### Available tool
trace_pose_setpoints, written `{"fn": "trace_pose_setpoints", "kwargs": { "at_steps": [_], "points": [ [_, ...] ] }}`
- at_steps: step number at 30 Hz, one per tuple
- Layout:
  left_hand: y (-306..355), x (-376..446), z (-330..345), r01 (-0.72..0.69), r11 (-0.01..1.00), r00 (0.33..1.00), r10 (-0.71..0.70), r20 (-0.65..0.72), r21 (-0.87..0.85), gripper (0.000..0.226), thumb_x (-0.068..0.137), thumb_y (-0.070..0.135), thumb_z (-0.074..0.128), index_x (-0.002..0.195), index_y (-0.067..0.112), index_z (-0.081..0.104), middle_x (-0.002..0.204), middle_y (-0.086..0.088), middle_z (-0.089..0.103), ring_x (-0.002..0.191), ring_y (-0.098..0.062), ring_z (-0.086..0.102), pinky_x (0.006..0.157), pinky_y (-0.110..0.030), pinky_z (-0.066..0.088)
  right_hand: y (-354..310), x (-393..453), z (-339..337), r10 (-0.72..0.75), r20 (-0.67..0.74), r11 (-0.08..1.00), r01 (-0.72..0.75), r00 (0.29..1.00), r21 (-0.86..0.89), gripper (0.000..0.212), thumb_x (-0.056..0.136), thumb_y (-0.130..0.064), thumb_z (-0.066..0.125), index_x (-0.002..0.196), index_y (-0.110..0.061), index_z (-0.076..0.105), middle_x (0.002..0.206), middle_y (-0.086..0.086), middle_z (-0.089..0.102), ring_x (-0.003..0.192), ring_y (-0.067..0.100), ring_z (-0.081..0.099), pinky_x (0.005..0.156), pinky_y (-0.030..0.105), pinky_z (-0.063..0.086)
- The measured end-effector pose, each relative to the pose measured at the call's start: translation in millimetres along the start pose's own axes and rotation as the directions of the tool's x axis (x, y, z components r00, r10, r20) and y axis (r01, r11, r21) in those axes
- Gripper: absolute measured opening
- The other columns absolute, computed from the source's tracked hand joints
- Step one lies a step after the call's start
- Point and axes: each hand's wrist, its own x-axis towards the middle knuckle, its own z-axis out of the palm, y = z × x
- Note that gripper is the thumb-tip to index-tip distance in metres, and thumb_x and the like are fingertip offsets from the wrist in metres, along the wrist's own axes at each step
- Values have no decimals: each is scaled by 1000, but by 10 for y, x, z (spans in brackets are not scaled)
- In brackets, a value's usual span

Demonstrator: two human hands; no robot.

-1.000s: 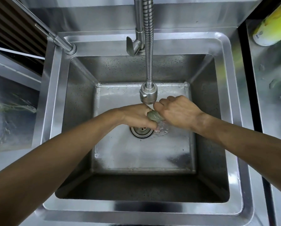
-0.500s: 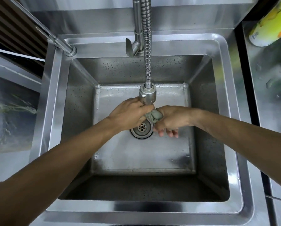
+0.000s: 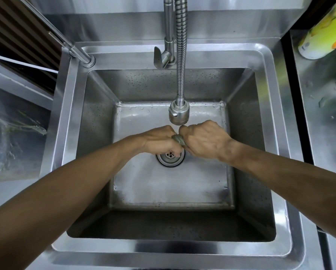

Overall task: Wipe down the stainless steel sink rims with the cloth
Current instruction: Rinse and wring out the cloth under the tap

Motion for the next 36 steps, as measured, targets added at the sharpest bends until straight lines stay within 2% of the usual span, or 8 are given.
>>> {"fn": "trace_pose_setpoints", "kwargs": {
  "at_steps": [4, 9, 15, 20, 23, 27, 31, 36],
  "points": [
    [-19, -36, -88, 104, 990, 979, -84, 188, -99, 48, 84, 14, 69, 53, 23, 33, 53, 1, 23, 48, -18, 17, 51, -30, 12, -20, 8, 106, -3, -166, 998, -6, 986, -55, 27, 83, -18, 82, 82, -8, 57, 58, 4, 56, 36, 25, 47, 40, 25, 27],
    [-114, -31, -223, -66, 879, 977, 153, -148, 472, 34, 80, 39, 78, 62, 22, 54, 58, 8, 53, 59, -14, 53, 55, -28, 41, -76, -29, -89, 153, 275, 829, -275, 949, 486, 28, 94, -42, 64, 105, -20, 53, 99, -4, 59, 85, 21, 61, 68, 33, 40],
    [-390, -99, -5, -205, 331, 561, 811, -167, 921, 18, 75, 17, 83, 91, 20, 74, 85, 1, 68, 67, -25, 66, 46, -30, 47, 93, -91, -102, -259, 622, 22, -639, 739, 769, 30, 88, -22, 76, 113, -7, 66, 105, 9, 68, 98, 23, 67, 76, 35, 60],
    [-215, -147, 67, -52, -102, 333, 936, 114, 993, 28, 88, 0, 57, 82, 25, 67, 78, 7, 66, 62, -16, 55, 50, -28, 38, 37, -263, -162, -468, 637, 8, -718, 612, 696, 18, 93, -29, 74, 82, -18, 65, 70, 3, 59, 59, 15, 54, 51, 24, 43],
    [-60, -235, 163, -84, 38, 569, 822, 16, 996, 20, 80, 8, 50, 78, 21, 66, 66, 3, 63, 55, -21, 59, 47, -28, 32, -62, -262, -221, -75, 689, 375, -620, 721, 689, 38, 92, -34, 73, 62, -21, 52, 55, -4, 48, 51, 15, 44, 50, 28, 33],
    [128, -287, 301, 3, 614, 912, 321, -254, 790, 18, 89, 38, 56, 82, 24, 65, 84, -5, 71, 77, -31, 66, 62, -31, 37, -117, -200, -361, 81, 362, 929, -202, 929, 311, 18, 97, -35, 54, 93, -22, 65, 88, -2, 69, 74, 21, 57, 65, 32, 40],
    [109, -246, 275, -24, 926, 970, 113, -215, 377, 29, 80, 31, 65, 63, 11, 54, 62, -1, 56, 60, -23, 51, 56, -35, 39, -100, -145, -366, 36, 198, 993, -58, 980, 107, 16, 100, -29, 50, 105, -19, 60, 103, 6, 72, 85, 32, 66, 69, 35, 37],
    [106, -321, 303, -24, 977, 999, 17, -34, -212, 36, 74, 12, 67, 56, 18, 36, 52, 3, 32, 49, -18, 26, 51, -29, 20, -74, -101, -301, -51, 81, 999, 50, 995, 18, 17, 101, -25, 50, 109, -13, 59, 98, 7, 71, 78, 34, 64, 63, 36, 37]
  ]
}}
